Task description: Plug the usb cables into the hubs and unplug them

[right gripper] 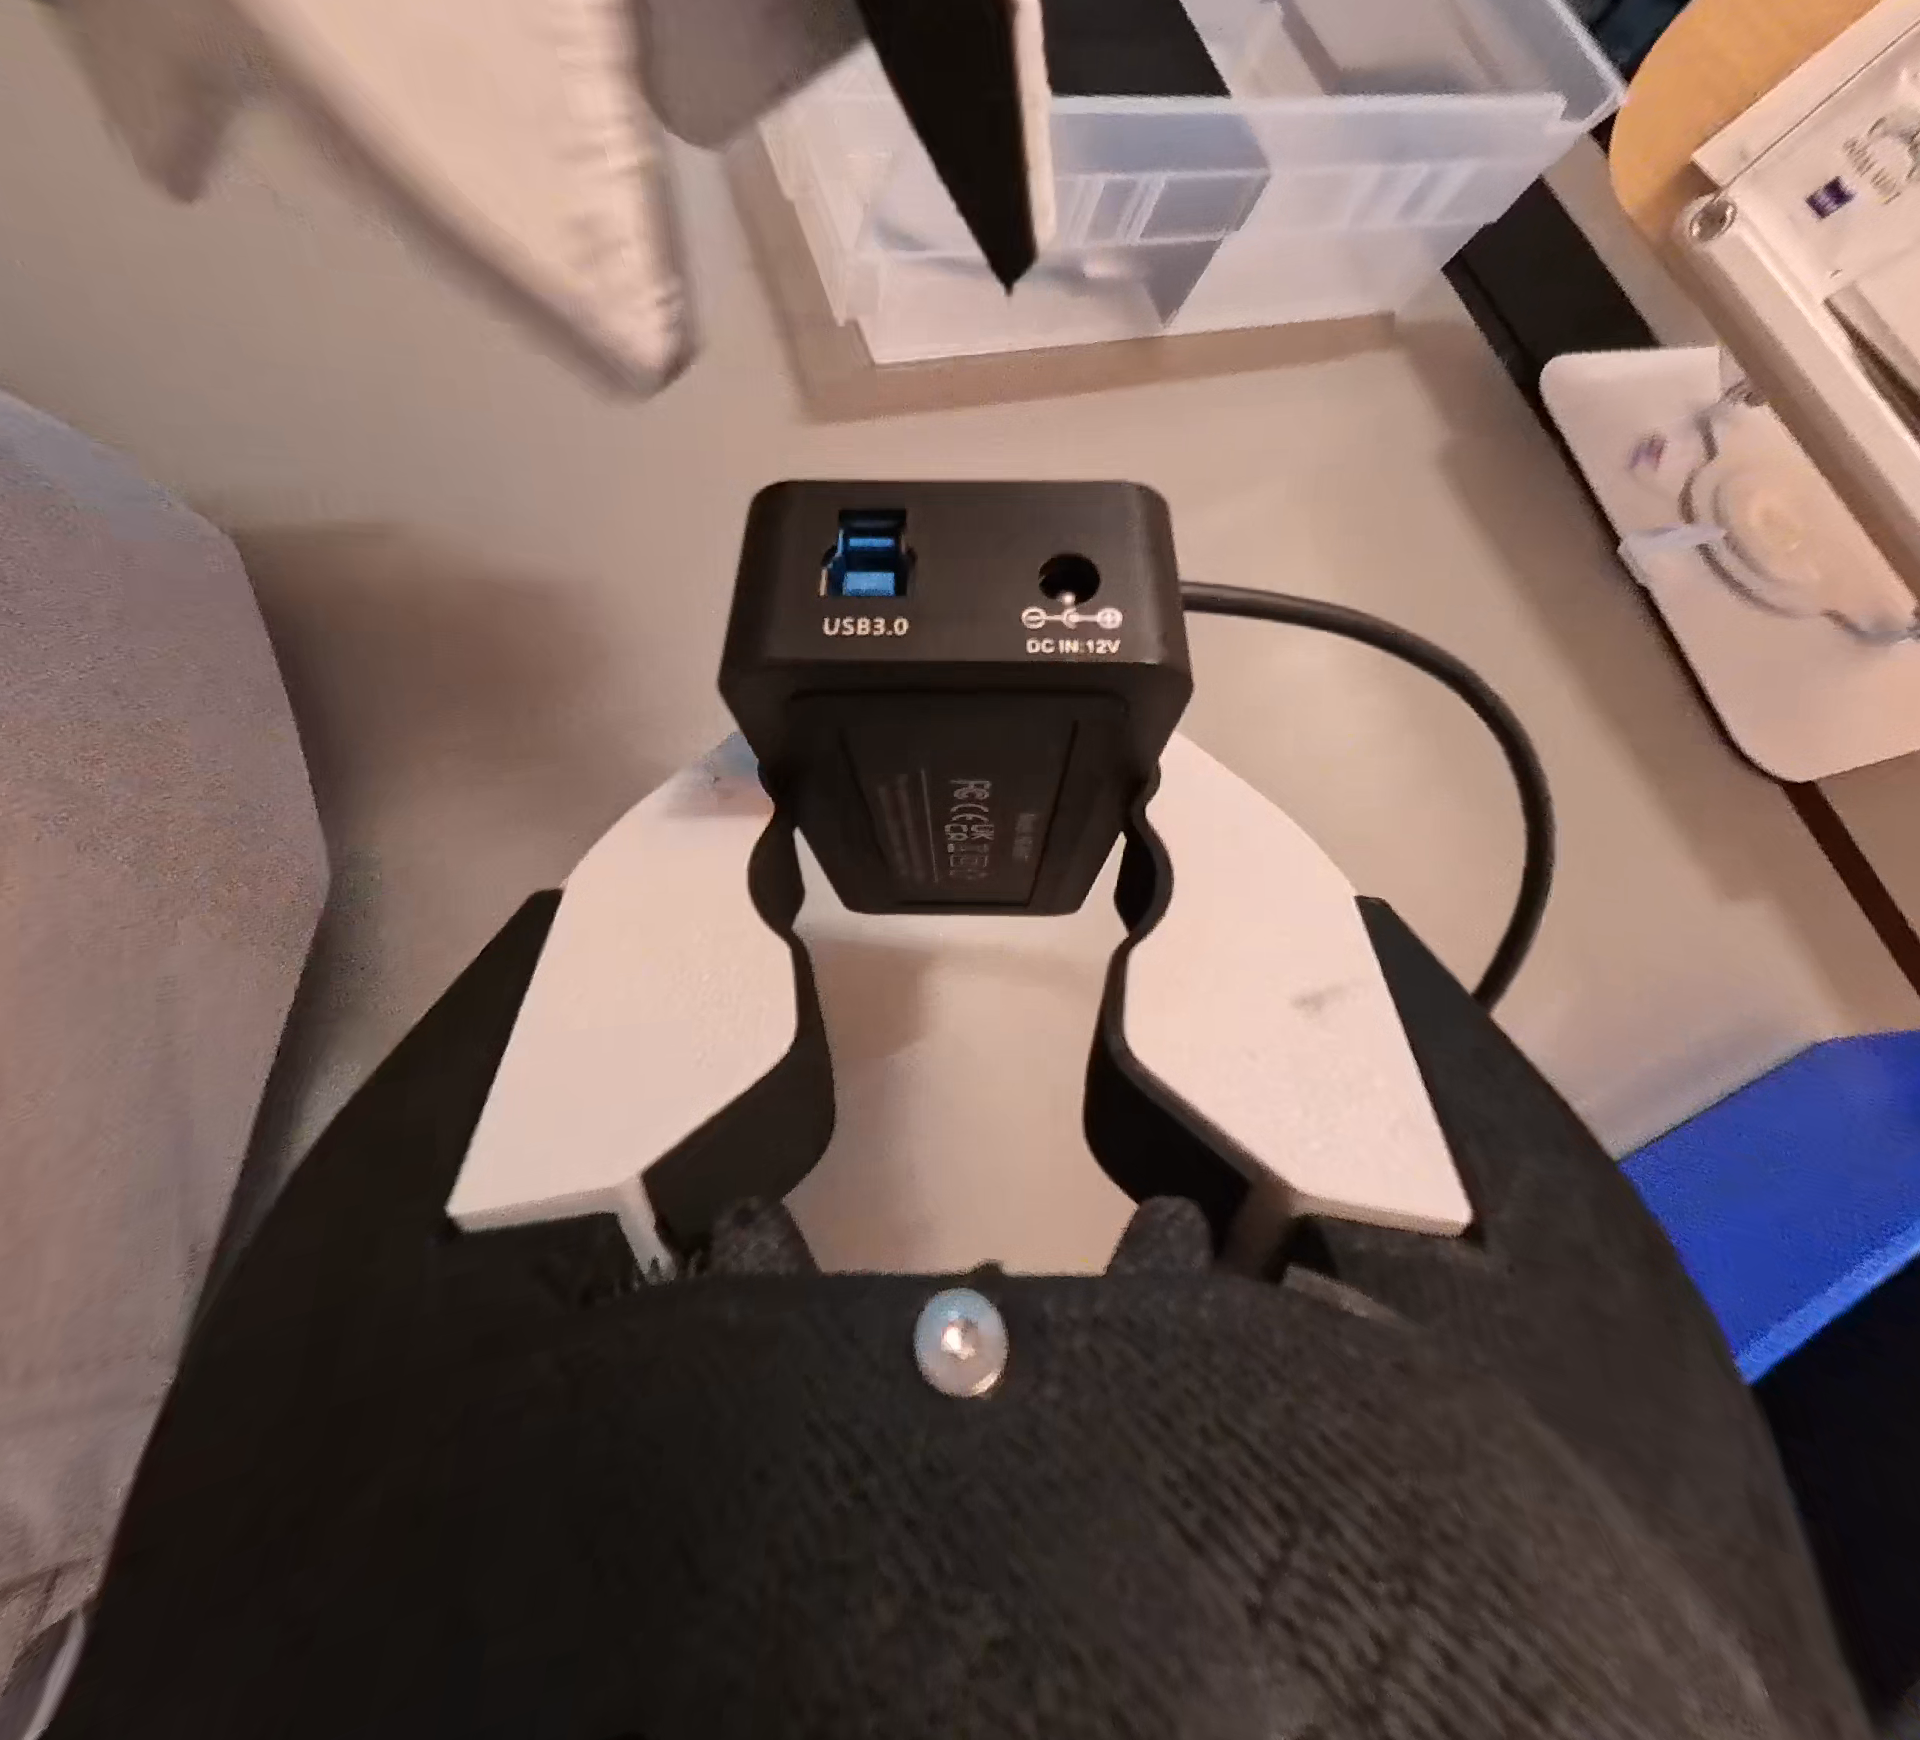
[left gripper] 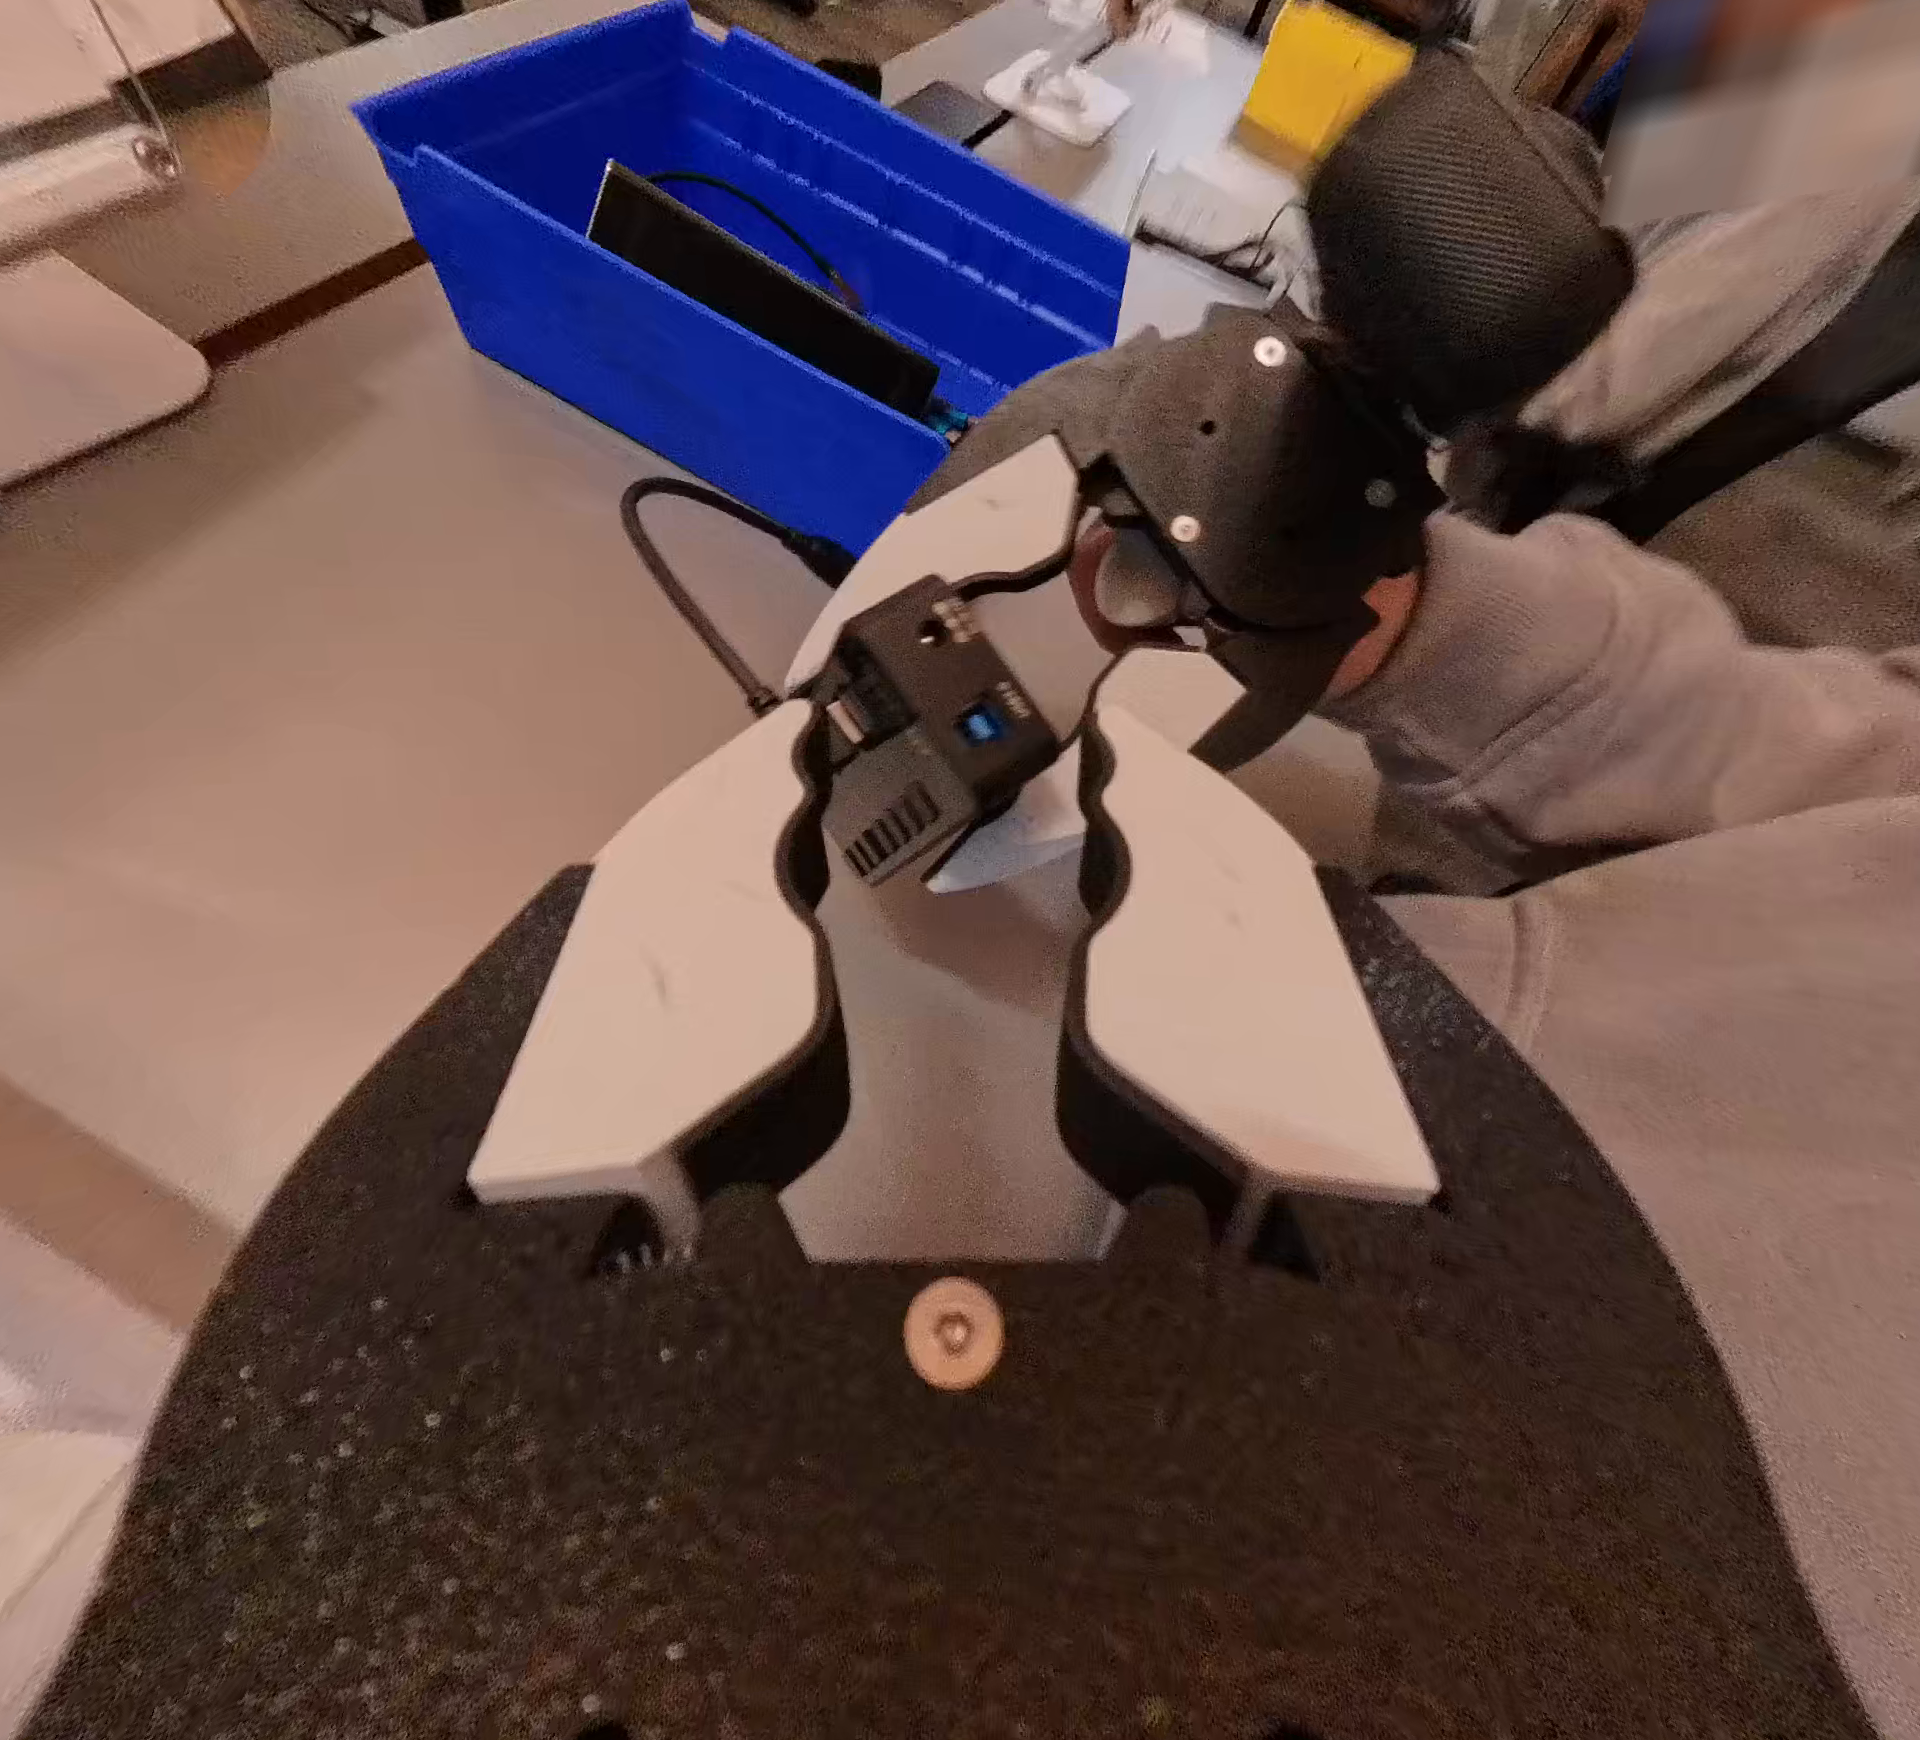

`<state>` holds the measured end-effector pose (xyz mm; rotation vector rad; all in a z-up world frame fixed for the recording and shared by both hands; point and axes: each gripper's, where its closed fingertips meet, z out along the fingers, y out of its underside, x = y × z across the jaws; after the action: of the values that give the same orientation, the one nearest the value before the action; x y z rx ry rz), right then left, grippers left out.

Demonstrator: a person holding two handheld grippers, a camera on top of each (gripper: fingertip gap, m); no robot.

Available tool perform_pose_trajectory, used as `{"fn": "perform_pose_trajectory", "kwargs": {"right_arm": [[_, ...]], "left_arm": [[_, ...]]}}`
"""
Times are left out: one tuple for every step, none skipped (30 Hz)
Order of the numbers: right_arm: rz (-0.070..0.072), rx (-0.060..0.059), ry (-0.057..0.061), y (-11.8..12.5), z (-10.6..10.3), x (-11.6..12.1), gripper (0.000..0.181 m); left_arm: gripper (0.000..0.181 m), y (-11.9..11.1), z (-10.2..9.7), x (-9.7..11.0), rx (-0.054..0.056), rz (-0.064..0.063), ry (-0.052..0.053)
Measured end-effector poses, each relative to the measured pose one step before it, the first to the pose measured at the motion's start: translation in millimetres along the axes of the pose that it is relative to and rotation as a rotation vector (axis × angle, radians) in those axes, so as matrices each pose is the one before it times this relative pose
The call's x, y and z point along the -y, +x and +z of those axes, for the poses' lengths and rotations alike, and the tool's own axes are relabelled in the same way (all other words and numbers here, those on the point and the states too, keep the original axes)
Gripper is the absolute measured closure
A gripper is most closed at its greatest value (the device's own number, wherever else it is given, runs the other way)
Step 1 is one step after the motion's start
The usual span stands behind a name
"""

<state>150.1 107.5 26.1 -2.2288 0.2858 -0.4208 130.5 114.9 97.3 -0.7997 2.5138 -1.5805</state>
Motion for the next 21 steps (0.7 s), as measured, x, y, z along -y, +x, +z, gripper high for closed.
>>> {"fn": "perform_pose_trajectory", "kwargs": {"right_arm": [[0.0047, -0.0034, -0.0051, -0.48, 2.07, 0.61, 0.122], [0.0005, -0.0130, -0.0022, 0.12, 2.26, 1.75, 0.122], [0.0040, -0.0119, -0.0061, -0.02, 2.16, 1.98, 0.122], [0.0052, -0.0135, -0.0035, 0.07, 1.80, 2.57, 0.122], [0.0049, -0.0174, 0.0058, 0.54, 1.12, 3.40, 0.122], [0.0058, -0.0114, 0.0064, 0.03, 0.51, 3.13, 0.122], [0.0038, -0.0184, -0.0057, 1.79, 0.14, 0.68, 0.122], [-0.0030, -0.0323, -0.0010, 3.97, -0.15, -0.25, 0.122], [0.0001, -0.0190, 0.0056, 2.81, -0.57, -0.62, 0.122], [0.0027, -0.0128, 0.0000, 1.90, -0.27, -1.50, 0.122], [-0.0010, -0.0084, 0.0081, 0.99, -0.05, -0.36, 0.122], [0.0114, -0.0122, 0.0337, 2.03, -0.78, 2.53, 0.122], [0.0379, -0.0066, 0.0539, 2.16, -1.73, 5.00, 0.122], [0.0486, 0.0092, 0.0590, 0.29, -1.21, 5.67, 0.121], [0.0414, 0.0170, 0.0432, -1.44, -0.32, 3.23, 0.123], [0.0296, -0.0017, 0.0135, 0.23, 0.78, -0.75, 0.125], [0.0031, -0.0096, -0.0006, 0.28, 1.23, -2.50, 0.124], [-0.0068, -0.0064, 0.0142, -0.72, 0.81, 0.87, 0.121], [0.0025, -0.0082, 0.0287, -0.33, 0.26, 4.55, 0.121], [0.0139, -0.0210, 0.0342, 1.79, 0.85, 6.18, 0.119], [0.0170, -0.0297, 0.0253, 3.12, 1.76, 5.15, 0.117]], "left_arm": [[0.137, -1.64, 3.19, -4.48, 0.0639, 0.0287, -0.0535], [0.137, -2.53, 4.66, -5.30, 0.0499, 0.0110, -0.0530], [0.137, 0.00, 4.80, -3.70, 0.0148, -0.0128, -0.0350], [0.137, 0.54, 4.26, -1.97, -0.0020, -0.0416, -0.0195], [0.137, -0.48, 3.56, -0.59, -0.0010, -0.0468, -0.0081], [0.140, -1.59, 2.35, 0.53, 0.0050, -0.0225, 0.0023], [0.144, -2.56, 1.13, 1.64, 0.0141, 0.0104, 0.0114], [0.145, -0.89, 1.11, 1.64, 0.0091, 0.0370, 0.0115], [0.146, -0.84, 1.26, 0.30, 0.0100, 0.0371, 0.0030], [0.147, -1.17, 1.01, -0.34, 0.0049, 0.0039, -0.0039], [0.148, -1.50, -0.03, 1.06, -0.0103, -0.0268, 0.0063], [0.150, -2.53, -1.93, 3.63, -0.0187, -0.0475, 0.0253], [0.153, -3.64, -3.60, 5.29, -0.0175, -0.0501, 0.0329], [0.155, -3.59, -4.50, 6.47, -0.0125, -0.0414, 0.0340], [0.155, -3.36, -4.85, 6.54, -0.0016, -0.0265, 0.0274], [0.155, -2.98, -4.51, 5.52, 0.0085, -0.0122, 0.0175], [0.155, -1.43, -3.87, 4.68, 0.0068, -0.0040, 0.0150], [0.155, -0.19, -2.28, 2.07, 0.0027, -0.0023, 0.0028], [0.155, 0.29, -0.76, 0.55, 0.0004, -0.0139, 0.0030], [0.155, 1.04, 0.02, 0.46, -0.0043, -0.0250, 0.0102], [0.155, 1.38, 0.50, -0.26, -0.0063, -0.0265, 0.0065]]}}
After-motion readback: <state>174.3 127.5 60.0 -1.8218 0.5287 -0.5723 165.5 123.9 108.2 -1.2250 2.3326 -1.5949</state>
